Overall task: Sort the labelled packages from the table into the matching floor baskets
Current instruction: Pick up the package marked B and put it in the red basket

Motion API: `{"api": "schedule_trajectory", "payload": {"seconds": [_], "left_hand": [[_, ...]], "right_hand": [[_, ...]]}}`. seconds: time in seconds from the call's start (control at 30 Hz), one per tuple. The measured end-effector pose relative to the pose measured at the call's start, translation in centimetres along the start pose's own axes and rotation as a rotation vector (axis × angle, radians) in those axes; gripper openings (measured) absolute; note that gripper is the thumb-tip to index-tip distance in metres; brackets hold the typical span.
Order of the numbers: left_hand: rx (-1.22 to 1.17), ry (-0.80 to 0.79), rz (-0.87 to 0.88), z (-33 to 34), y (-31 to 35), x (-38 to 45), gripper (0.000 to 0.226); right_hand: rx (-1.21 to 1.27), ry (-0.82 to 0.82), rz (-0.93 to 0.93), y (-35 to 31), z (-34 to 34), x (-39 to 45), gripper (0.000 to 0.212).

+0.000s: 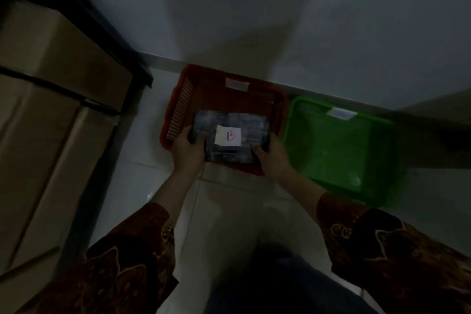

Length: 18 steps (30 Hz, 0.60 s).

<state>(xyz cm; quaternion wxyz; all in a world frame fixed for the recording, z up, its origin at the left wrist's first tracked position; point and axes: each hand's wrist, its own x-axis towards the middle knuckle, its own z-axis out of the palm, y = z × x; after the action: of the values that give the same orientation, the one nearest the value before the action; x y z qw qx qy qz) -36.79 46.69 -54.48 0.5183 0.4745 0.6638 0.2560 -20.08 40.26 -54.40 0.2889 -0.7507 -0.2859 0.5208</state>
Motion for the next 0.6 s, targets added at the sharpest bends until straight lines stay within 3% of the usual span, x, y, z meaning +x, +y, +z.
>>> {"api": "schedule_trajectory", "payload": {"seconds": [0.23, 0.37, 0.5, 0.6], "left_hand": [[0.106, -0.112, 0.16, 3.3, -8.4, 11.7, 0.059], [0.171, -0.22, 0.208, 4.2, -10.3, 15.5, 0.06], [0.266, -0.271, 0.246, 3.9, -9.9, 15.5, 0.063], [0.377, -0.295, 0.303, 2.4, -7.8, 12.4, 0.062]], "right_hand": [[-0.108, 0.038, -0.024, 5.3, 5.4, 12.2, 0.063], [0.01, 0.032, -0.017, 6.6, 6.4, 14.7, 0.05], [0.066, 0.007, 0.015, 6.5, 6.0, 13.8, 0.066], [-0.013, 0.004, 0.039, 5.8, 4.8, 10.2, 0.061]]}}
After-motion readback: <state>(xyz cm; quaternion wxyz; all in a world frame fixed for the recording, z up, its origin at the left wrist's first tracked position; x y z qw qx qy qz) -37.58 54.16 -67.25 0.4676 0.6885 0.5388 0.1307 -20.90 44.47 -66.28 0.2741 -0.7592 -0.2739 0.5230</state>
